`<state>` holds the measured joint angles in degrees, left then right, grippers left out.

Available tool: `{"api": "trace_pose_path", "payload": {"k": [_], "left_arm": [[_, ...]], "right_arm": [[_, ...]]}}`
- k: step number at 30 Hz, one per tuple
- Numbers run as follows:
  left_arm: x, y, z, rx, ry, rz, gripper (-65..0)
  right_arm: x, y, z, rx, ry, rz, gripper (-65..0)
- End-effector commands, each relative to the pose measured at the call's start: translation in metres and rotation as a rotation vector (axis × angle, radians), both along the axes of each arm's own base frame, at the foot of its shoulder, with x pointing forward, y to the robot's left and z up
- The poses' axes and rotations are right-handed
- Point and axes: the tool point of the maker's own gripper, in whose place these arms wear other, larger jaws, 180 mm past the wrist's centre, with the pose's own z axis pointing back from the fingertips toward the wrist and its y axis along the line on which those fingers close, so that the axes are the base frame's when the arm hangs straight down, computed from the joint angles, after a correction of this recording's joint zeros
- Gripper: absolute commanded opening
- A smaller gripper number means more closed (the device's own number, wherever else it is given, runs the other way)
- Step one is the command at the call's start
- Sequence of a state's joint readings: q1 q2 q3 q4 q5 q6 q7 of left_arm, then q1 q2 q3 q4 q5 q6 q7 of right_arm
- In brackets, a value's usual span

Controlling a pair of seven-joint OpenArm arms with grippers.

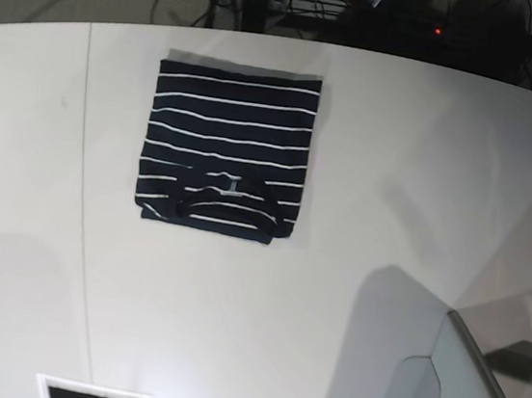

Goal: Layout the t-shirt on the table in an organized manner, then fold the t-shirt properly

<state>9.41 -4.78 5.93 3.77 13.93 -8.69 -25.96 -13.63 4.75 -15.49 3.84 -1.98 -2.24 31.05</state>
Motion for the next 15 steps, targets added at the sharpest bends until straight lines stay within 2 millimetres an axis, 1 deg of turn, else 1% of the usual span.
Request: {"api": "trace_pose_path", "payload": {"k": [1, 2, 4, 6, 7, 8, 11, 13, 14, 15], "left_arm": [[0.003, 0.005, 0.001, 0.013, -0.020, -0.009, -65.0], [0.010, 0.006, 0.001, 0.017, -0.036, -0.010, -65.0], [0.018, 0.006, 0.002, 0.016, -0.056, -0.023, -65.0], [0.028, 0.005, 0.002, 0.013, -0.080, -0.029, -65.0], [0.037, 0.005, 0.003, 0.013, -0.099, -0.027, -65.0], [0.040, 0.005, 0.003, 0.014, -0.102, -0.023, -65.0], [0.041, 0.005, 0.003, 0.013, -0.104, -0.018, -65.0], [0.039, 0.001, 0.003, 0.007, -0.101, -0.017, -65.0], [0.038, 0.000, 0.002, 0.007, -0.097, -0.017, -65.0], [0.037, -0.001, 0.002, 0.006, -0.094, -0.017, -65.0]], "right_arm": [[0.003, -0.016, 0.002, -0.052, -0.028, 0.010, -64.8], [0.011, -0.021, 0.003, -0.083, -0.053, 0.017, -64.8], [0.025, -0.024, 0.005, -0.099, -0.092, 0.022, -64.8], [0.035, -0.021, 0.006, -0.093, -0.117, 0.022, -64.8], [0.036, -0.021, 0.006, -0.092, -0.121, 0.022, -64.8], [0.039, -0.020, 0.006, -0.089, -0.125, 0.030, -64.8], [0.042, -0.019, 0.005, -0.088, -0.128, 0.036, -64.8], [0.042, -0.022, 0.006, -0.094, -0.128, 0.037, -64.8], [0.042, -0.026, 0.006, -0.099, -0.127, 0.039, -64.8], [0.042, -0.033, 0.007, -0.110, -0.127, 0.042, -64.8]]}}
